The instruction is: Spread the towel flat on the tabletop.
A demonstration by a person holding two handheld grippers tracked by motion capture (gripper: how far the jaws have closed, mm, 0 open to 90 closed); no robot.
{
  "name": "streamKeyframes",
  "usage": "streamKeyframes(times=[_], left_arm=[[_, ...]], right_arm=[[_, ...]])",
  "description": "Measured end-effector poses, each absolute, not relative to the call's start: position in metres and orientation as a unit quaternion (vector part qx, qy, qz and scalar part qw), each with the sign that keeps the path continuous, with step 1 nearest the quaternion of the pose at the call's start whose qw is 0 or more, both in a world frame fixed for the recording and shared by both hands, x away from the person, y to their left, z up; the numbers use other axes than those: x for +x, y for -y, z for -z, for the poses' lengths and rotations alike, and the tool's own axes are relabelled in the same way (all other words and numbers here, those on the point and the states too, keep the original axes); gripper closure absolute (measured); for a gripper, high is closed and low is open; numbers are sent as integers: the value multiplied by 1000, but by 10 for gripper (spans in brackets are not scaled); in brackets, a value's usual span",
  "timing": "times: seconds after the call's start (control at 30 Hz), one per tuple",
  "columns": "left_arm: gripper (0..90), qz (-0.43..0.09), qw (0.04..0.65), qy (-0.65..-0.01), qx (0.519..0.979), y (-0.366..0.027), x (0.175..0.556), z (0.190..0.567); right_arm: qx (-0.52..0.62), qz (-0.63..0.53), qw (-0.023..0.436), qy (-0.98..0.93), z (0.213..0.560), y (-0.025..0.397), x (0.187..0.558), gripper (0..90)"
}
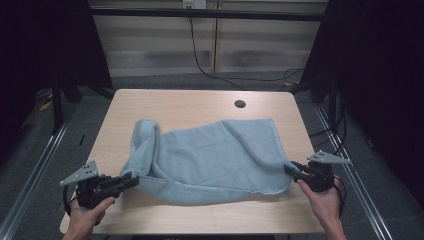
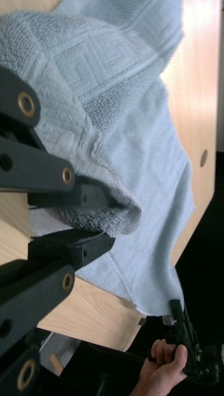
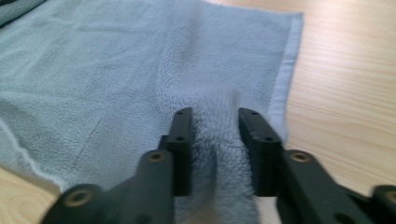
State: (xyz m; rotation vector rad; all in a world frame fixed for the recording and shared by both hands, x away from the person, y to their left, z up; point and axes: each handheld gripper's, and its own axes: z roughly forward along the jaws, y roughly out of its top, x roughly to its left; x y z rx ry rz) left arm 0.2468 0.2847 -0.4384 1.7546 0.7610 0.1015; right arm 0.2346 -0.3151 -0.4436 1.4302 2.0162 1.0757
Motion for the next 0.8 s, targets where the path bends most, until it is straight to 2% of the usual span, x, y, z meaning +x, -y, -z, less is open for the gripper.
streamKeyframes(times=[0.03,0.17,0.2,0.27,0.33,0.37,0.4,0.43,0.53,0.63,0.73,0.8], left_arm=[[737,-47,577,-322,749,-284,248,434],[700,-50,581,-321,746,-283,250,425],[682,-52,584,-321,744,-283,251,423],[676,-58,584,-320,744,-280,252,421],[662,-55,583,-319,745,-277,254,423],[662,-51,582,-319,747,-276,255,425],[658,-52,577,-320,750,-274,255,428],[658,-49,576,-320,751,-274,255,430],[617,-57,557,-330,760,-275,253,439],[586,-57,534,-343,771,-277,251,447],[578,-37,538,-329,775,-275,248,446],[572,-44,544,-322,774,-273,244,441]], right_arm=[[520,-391,240,-720,438,317,232,566],[521,-394,251,-714,429,317,233,526],[516,-402,244,-715,428,316,234,528],[515,-402,225,-723,431,314,237,588],[519,-399,191,-732,452,310,245,619],[519,-399,191,-732,452,310,245,619],[530,-394,158,-734,474,308,252,617],[530,-394,158,-734,474,308,252,617],[530,-376,121,-750,501,296,258,578],[516,-380,103,-761,500,285,256,544],[505,-380,113,-767,493,279,253,526],[502,-410,126,-751,483,286,254,541]])
